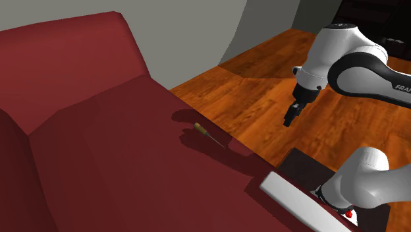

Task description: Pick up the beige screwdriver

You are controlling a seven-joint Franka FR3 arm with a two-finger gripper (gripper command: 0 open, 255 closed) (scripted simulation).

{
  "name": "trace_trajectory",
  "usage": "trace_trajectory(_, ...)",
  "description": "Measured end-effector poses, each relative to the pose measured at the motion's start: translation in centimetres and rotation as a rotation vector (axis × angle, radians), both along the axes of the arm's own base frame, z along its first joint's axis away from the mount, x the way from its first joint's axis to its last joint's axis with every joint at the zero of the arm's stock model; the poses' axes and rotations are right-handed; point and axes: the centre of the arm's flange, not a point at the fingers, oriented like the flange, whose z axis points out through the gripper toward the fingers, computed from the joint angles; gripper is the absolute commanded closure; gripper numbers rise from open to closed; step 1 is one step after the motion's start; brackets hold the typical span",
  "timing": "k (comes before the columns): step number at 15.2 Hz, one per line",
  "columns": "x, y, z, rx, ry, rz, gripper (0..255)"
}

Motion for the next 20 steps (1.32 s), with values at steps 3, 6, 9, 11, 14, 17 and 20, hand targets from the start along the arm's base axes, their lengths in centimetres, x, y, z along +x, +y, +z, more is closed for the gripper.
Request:
trace_trajectory(3, 0.6, 1.3, 0.4, 0.001, -0.002, 0.000, 0)
trace_trajectory(6, 2.2, 4.6, 1.3, 0.004, -0.006, 0.000, 0)
trace_trajectory(9, 4.0, 7.5, 2.1, 0.007, -0.011, -0.001, 0)
trace_trajectory(11, 5.2, 10.2, 2.2, 0.009, -0.013, 0.000, 0)
trace_trajectory(14, 6.7, 13.6, 3.4, 0.013, -0.018, -0.001, 0)
trace_trajectory(17, 8.7, 16.8, 4.5, 0.017, -0.022, -0.001, 0)
trace_trajectory(20, 10.4, 20.0, 5.5, 0.020, -0.027, -0.001, 0)
